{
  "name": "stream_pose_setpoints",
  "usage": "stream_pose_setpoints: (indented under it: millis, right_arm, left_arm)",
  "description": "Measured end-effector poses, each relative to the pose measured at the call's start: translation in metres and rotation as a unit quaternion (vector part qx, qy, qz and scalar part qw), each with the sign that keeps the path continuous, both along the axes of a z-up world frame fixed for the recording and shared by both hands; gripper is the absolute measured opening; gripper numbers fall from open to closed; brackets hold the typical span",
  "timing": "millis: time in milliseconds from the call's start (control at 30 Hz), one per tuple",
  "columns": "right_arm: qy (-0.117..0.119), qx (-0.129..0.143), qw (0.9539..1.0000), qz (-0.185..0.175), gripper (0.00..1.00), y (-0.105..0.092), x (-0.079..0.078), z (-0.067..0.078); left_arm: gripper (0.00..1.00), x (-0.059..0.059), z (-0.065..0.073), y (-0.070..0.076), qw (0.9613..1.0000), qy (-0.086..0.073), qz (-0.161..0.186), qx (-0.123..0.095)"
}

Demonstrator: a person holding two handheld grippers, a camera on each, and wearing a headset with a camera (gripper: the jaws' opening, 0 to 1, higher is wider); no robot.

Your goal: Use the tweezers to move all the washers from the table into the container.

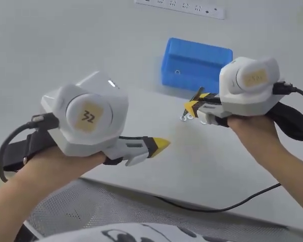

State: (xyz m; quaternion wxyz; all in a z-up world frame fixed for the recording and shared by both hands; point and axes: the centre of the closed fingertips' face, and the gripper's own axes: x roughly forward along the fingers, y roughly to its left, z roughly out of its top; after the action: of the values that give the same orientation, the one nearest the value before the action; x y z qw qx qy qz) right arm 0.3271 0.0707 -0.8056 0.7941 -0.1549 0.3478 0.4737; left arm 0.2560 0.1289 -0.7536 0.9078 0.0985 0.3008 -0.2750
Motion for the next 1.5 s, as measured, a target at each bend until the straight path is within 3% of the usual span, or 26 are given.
stream_pose_setpoints:
  millis: [700, 1200, 1500]
  right_arm:
    - [0.007, -0.001, 1.0000, -0.003, 0.04, -0.003, 0.006, -0.004]
    - [-0.009, -0.001, 1.0000, 0.000, 0.04, 0.000, 0.010, -0.007]
    - [-0.014, -0.004, 0.9999, 0.000, 0.03, 0.001, 0.002, 0.000]
  left_arm:
    - [0.82, -0.002, -0.001, 0.000, 1.0000, 0.000, -0.001, 0.004]
    - [0.82, -0.002, -0.004, 0.001, 1.0000, 0.003, 0.000, 0.004]
    - [0.82, -0.001, -0.001, 0.001, 1.0000, -0.001, -0.001, 0.004]
